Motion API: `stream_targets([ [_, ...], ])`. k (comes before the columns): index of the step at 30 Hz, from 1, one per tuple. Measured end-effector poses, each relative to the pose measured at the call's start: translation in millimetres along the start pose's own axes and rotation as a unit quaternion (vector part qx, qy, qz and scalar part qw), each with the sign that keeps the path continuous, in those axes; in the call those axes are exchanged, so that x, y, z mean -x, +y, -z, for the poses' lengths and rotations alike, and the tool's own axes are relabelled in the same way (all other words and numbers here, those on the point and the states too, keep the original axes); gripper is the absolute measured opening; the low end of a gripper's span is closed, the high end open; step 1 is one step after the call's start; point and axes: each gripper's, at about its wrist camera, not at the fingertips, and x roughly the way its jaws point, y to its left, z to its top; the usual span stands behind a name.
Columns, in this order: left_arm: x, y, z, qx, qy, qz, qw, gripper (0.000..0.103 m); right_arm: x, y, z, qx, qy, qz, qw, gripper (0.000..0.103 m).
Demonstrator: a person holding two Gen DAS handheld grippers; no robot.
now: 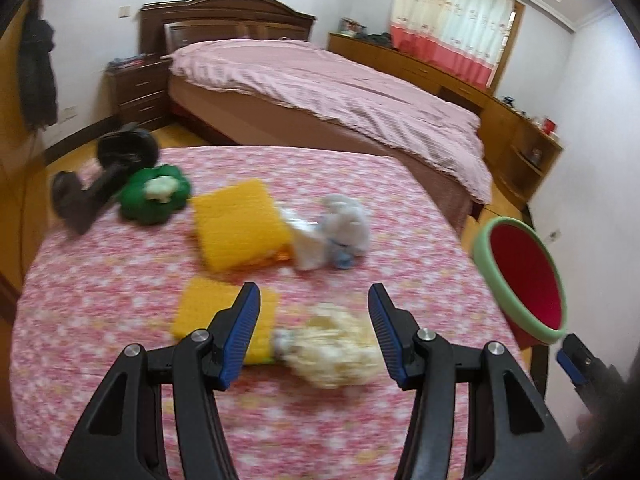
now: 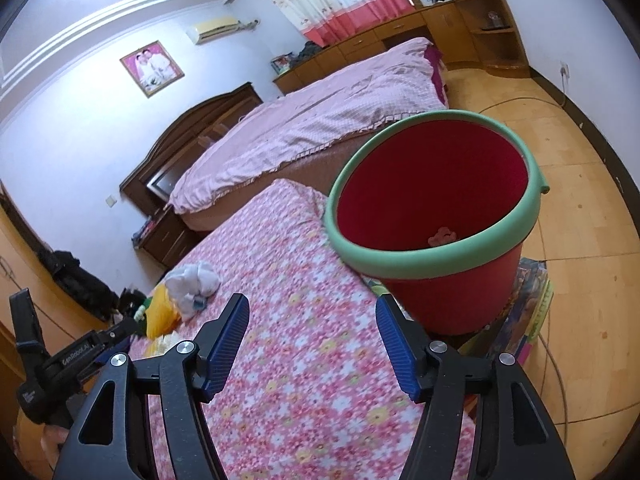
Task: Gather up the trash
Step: 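Return both tools over the bed toward the yellow foam nets, then grasp the yellow foam net with the left tool while the right tool grasps the crumpled white bag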
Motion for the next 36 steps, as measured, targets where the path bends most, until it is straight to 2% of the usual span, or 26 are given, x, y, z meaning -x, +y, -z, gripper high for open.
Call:
stream_targets([
  [7, -13.6, 37.7, 1.8, 0.020, 0.032, -0.028, 0.9989, 0.056, -5.9, 9.2, 5.0, 0.007, 0.013, 0.001, 1.000, 0.068],
  [15, -45.0, 65.4, 10.3, 0.033, 0.075, -0.093, 0.9923, 0.057, -14.4, 19.8, 12.5, 0.019, 0.028, 0.007, 0.999, 0.068],
  [18, -55.3, 78.5, 15.1, 0.057, 0.090, -0.091, 0.9902, 0.063, -16.6, 23.6, 13.9, 0.024, 0.031, 0.007, 0.999, 0.068],
  [20, -55.8, 86.5, 17.8, 0.079, 0.086, -0.083, 0.9897, 0.068, -18.2, 25.8, 14.5, 0.024, 0.034, 0.002, 0.999, 0.068],
  [28, -53.9, 79.7, 25.0, 0.075, 0.070, -0.088, 0.9908, 0.068, -24.6, 35.1, 20.0, 0.036, 0.047, -0.003, 0.998, 0.068],
  [31, -55.1, 73.8, 27.0, 0.070, 0.059, -0.079, 0.9927, 0.062, -25.7, 38.7, 23.1, 0.042, 0.051, -0.004, 0.998, 0.068],
  [33, -53.0, 74.1, 27.9, 0.074, 0.054, -0.061, 0.9939, 0.050, -26.3, 40.7, 24.6, 0.046, 0.054, -0.003, 0.997, 0.068],
  [35, -50.8, 74.2, 28.8, 0.085, 0.055, -0.029, 0.9944, 0.029, -27.9, 43.6, 26.1, 0.049, 0.058, -0.002, 0.997, 0.068],
  [36, -49.8, 73.8, 29.4, 0.090, 0.056, -0.017, 0.9942, 0.025, -29.2, 45.0, 27.1, 0.050, 0.060, -0.003, 0.997, 0.068],
])
